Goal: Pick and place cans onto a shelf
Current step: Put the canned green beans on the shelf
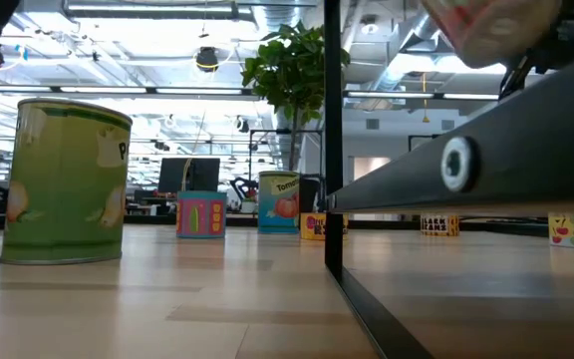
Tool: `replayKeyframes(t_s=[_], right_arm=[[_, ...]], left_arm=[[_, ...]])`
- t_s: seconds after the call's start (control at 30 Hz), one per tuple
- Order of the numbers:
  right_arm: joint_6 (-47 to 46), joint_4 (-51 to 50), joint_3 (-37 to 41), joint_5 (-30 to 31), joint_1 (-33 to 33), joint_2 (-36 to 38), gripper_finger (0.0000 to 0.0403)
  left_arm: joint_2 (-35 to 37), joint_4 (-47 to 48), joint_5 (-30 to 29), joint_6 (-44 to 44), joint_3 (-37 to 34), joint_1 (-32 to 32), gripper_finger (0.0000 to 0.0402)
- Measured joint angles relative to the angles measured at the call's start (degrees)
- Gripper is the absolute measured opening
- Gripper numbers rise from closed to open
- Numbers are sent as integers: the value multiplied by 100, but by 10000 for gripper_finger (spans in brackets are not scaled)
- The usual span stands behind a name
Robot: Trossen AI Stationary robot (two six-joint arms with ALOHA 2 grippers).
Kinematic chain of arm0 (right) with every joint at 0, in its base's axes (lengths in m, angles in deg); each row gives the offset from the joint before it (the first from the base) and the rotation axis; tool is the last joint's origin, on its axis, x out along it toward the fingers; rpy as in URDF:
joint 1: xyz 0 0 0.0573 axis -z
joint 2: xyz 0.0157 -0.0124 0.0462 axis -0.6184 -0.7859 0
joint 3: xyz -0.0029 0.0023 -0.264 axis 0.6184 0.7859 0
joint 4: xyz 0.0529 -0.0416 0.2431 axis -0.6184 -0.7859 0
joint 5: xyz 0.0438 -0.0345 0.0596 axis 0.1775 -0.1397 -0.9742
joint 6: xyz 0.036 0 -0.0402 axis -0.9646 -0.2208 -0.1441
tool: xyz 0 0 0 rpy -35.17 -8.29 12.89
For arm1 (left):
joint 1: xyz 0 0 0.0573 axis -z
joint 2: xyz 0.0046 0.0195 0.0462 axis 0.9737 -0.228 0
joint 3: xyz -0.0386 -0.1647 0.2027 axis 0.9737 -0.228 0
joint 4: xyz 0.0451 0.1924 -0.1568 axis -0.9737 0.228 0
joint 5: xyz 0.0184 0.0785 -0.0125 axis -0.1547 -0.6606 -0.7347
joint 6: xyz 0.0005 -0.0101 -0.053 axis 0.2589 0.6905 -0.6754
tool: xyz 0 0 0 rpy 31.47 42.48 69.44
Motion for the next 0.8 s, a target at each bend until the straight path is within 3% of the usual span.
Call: replayKeyframes(t_s=[0.1, 0.23, 0.5, 0.8], right_arm=[[-2, -222, 0, -106, -6, -4, 46], [-4, -413, 0, -151, -73, -7, 46], [-4, -488, 2, -241, -250, -11, 46], [-4, -495, 2, -248, -358, -11, 46]], left_arm=[[-120, -153, 326, -7, -210, 107, 0], [-224, 17, 346, -138, -252, 279, 0], [-220, 134, -210, -1, -260, 627, 0], [-208, -111, -916, 430, -839, 862, 0]])
